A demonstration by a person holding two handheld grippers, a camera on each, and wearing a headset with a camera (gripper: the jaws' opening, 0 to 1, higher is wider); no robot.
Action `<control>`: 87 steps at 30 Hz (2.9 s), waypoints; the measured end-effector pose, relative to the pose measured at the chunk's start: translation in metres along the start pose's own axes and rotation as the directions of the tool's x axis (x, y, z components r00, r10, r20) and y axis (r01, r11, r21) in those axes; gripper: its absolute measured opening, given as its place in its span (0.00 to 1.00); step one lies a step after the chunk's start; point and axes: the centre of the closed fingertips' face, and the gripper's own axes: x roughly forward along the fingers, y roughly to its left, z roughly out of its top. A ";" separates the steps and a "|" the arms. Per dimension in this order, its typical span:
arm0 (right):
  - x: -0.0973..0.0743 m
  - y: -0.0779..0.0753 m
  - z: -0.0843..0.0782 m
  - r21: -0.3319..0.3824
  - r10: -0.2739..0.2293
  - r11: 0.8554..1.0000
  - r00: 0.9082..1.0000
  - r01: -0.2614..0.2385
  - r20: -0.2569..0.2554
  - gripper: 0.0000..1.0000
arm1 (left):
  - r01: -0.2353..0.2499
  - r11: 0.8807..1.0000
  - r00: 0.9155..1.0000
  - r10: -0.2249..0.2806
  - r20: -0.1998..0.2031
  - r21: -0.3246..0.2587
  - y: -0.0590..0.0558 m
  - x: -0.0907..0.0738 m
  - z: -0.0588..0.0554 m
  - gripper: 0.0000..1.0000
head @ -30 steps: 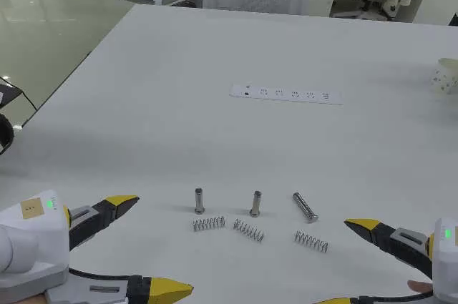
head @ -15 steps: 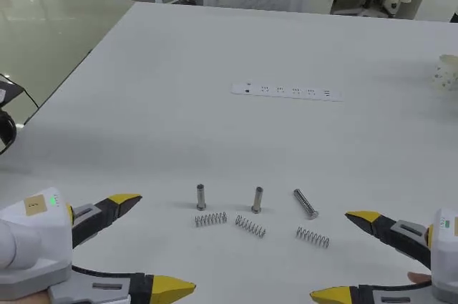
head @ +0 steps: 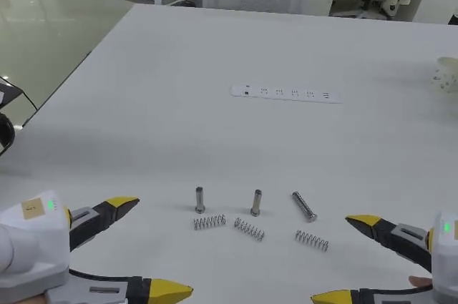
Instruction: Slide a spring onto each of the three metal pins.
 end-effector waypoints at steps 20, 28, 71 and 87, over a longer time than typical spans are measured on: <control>0.003 0.002 0.005 -0.003 0.014 1.000 1.000 -0.014 0.001 0.84 | 0.028 1.000 1.000 -0.028 -0.006 0.000 -0.008 0.004 0.001 0.98; 0.004 0.004 0.005 -0.006 0.020 1.000 1.000 -0.020 -0.003 0.84 | 0.036 0.999 0.999 -0.036 -0.003 -0.005 -0.011 0.003 0.001 0.98; 0.017 -0.019 0.025 0.014 0.024 1.000 1.000 -0.024 0.000 0.81 | 0.020 1.000 0.999 -0.020 0.027 0.008 0.007 0.013 0.010 0.98; 0.035 -0.050 0.036 0.065 0.008 0.998 0.999 -0.005 -0.046 0.66 | 0.016 1.000 0.999 -0.016 0.027 0.004 0.007 0.013 0.010 0.98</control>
